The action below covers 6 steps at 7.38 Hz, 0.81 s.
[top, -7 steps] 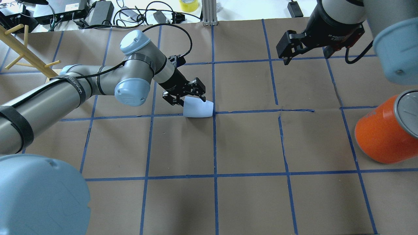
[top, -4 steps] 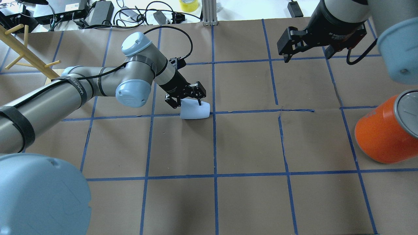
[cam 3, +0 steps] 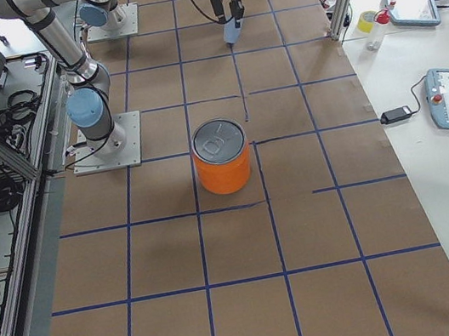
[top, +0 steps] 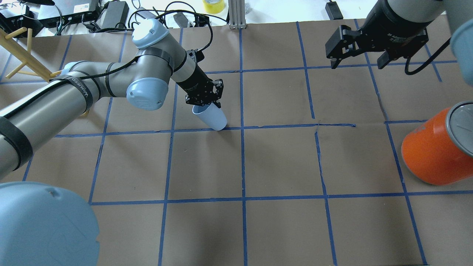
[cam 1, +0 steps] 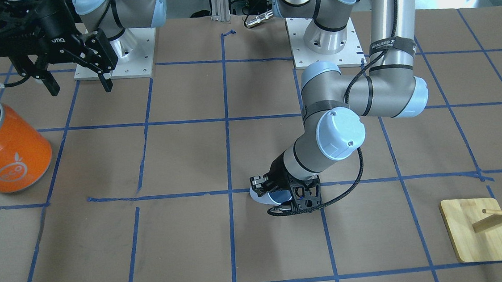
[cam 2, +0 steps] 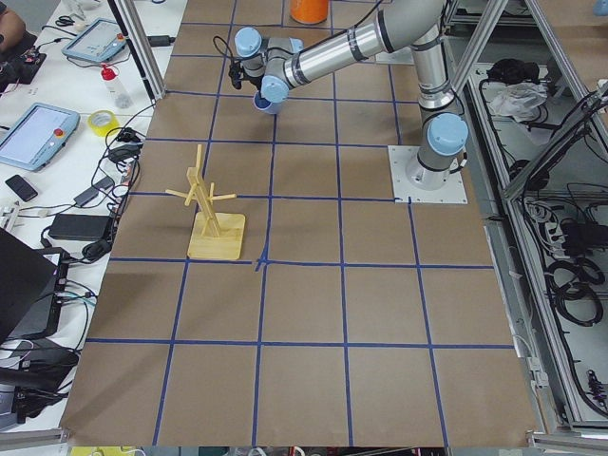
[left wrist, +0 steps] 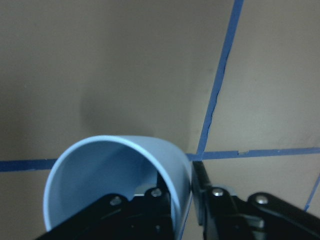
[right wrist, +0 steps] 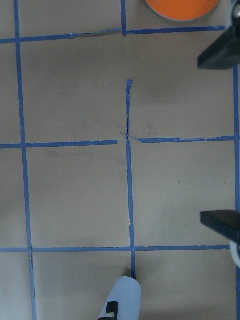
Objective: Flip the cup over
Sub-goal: 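Lift the cup with the left gripper, turning it opening-up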
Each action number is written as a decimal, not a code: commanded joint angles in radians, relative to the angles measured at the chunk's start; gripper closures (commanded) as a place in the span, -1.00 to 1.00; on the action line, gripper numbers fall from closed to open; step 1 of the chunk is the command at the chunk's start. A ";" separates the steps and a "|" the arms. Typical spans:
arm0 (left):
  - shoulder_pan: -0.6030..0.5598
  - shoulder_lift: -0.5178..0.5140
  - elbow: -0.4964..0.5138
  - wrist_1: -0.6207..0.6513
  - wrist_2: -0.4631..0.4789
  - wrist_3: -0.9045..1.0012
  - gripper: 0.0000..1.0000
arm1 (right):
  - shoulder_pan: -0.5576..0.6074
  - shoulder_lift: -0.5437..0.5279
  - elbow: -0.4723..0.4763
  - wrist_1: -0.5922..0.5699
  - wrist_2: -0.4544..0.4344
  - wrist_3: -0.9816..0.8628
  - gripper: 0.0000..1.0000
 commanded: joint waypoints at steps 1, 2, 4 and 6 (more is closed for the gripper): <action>-0.010 0.015 0.014 0.004 0.098 -0.003 1.00 | -0.002 -0.001 0.001 0.008 -0.007 -0.001 -1.00; -0.017 0.024 0.038 -0.002 0.157 0.000 1.00 | -0.001 0.000 0.001 0.007 -0.007 -0.001 -1.00; -0.030 0.036 0.109 -0.030 0.341 0.050 1.00 | -0.001 -0.001 0.001 0.008 -0.012 -0.001 -1.00; -0.019 0.036 0.135 -0.023 0.411 0.158 1.00 | -0.001 0.000 0.001 0.008 -0.012 -0.004 -1.00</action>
